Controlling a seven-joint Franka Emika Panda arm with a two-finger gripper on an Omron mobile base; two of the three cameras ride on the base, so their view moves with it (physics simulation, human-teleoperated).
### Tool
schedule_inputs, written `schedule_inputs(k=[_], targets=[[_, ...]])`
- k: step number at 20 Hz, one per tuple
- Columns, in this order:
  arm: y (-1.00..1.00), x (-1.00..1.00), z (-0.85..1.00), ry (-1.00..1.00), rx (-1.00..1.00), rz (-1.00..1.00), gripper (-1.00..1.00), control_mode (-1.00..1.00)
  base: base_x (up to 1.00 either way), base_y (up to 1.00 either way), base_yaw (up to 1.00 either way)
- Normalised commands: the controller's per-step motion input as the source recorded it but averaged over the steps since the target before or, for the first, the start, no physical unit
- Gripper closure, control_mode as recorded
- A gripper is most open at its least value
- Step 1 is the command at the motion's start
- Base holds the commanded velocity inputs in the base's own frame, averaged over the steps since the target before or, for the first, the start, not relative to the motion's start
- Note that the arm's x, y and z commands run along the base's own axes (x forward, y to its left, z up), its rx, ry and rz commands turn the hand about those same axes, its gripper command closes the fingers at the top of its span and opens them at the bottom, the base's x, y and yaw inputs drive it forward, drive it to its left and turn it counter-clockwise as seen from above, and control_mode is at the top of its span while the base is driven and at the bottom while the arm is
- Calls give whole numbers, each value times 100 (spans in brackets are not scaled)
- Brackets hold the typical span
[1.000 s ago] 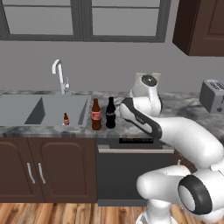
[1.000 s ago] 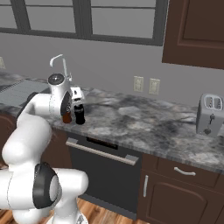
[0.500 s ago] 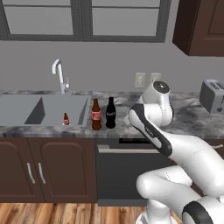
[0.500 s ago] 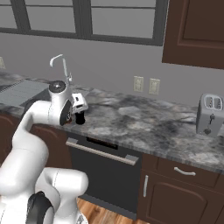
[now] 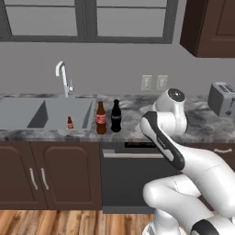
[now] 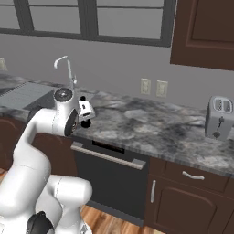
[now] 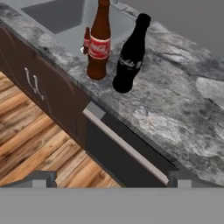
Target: Place the large bottle from the dining counter next to the other large bottle outside the sink, and place the small bottle from the dining counter next to the other small bottle inside the sink.
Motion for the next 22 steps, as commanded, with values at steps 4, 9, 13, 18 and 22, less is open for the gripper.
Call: schedule_inputs(k=[4, 9, 13, 18, 22], targets=[[0, 0, 0, 0, 0, 0, -100, 100, -77, 0, 0], [0, 0, 0, 0, 0, 0, -100, 100, -68, -3, 15], [0, 0, 0, 0, 0, 0, -100, 100, -31, -30, 37], [0, 0, 0, 0, 0, 0, -100, 100, -23, -50, 46], [0, 0, 0, 0, 0, 0, -100, 100, -33, -54, 46]])
